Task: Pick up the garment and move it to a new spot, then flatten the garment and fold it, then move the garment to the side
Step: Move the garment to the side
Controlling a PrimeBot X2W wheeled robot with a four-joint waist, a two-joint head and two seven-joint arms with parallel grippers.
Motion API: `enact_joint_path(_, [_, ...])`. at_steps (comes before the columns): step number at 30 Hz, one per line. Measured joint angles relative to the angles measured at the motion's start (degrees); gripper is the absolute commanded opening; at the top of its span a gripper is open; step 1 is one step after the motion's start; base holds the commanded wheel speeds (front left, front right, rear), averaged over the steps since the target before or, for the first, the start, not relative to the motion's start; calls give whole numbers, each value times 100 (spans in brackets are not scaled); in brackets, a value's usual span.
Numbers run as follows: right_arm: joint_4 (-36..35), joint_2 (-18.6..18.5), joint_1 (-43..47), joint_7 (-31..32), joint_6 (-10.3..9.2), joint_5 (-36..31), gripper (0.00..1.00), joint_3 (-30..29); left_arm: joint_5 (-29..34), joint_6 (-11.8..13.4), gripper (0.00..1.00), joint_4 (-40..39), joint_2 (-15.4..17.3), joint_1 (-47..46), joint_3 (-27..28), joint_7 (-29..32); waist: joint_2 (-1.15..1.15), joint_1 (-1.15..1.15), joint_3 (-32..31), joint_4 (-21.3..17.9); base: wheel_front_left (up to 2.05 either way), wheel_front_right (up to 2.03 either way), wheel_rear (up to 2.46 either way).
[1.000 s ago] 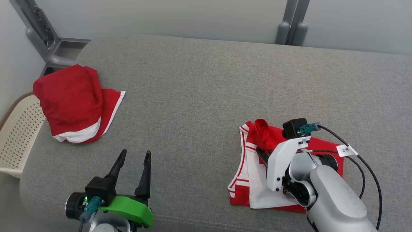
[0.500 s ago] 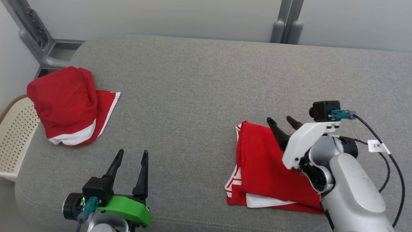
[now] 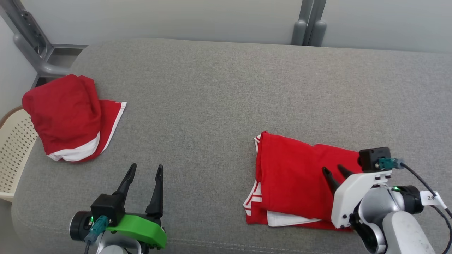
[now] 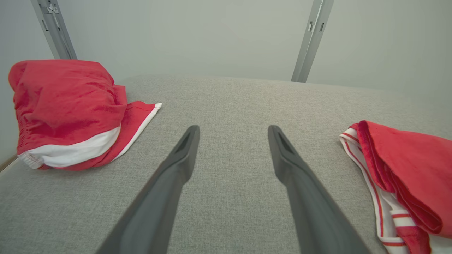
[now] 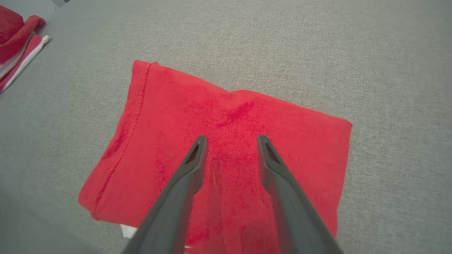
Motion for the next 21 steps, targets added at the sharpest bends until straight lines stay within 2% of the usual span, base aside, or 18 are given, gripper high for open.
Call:
enact_joint_path(7, [99,2,48,-43,0,-86,0,479,0,-5,100,20,-8,-26,-19,0,0,0,41,37,0,0,0])
enact_joint_path(13, [552,2,12,-178,0,-260,0,888,0,-20,100,47,-15,-50,-27,0,0,0,52,132,0,0,0])
enact_joint_path(21, [1081,5,-236,-316,1,-111,0,1730,0,-25,100,54,-24,-86,-2,0,0,0,104,193,0,0,0])
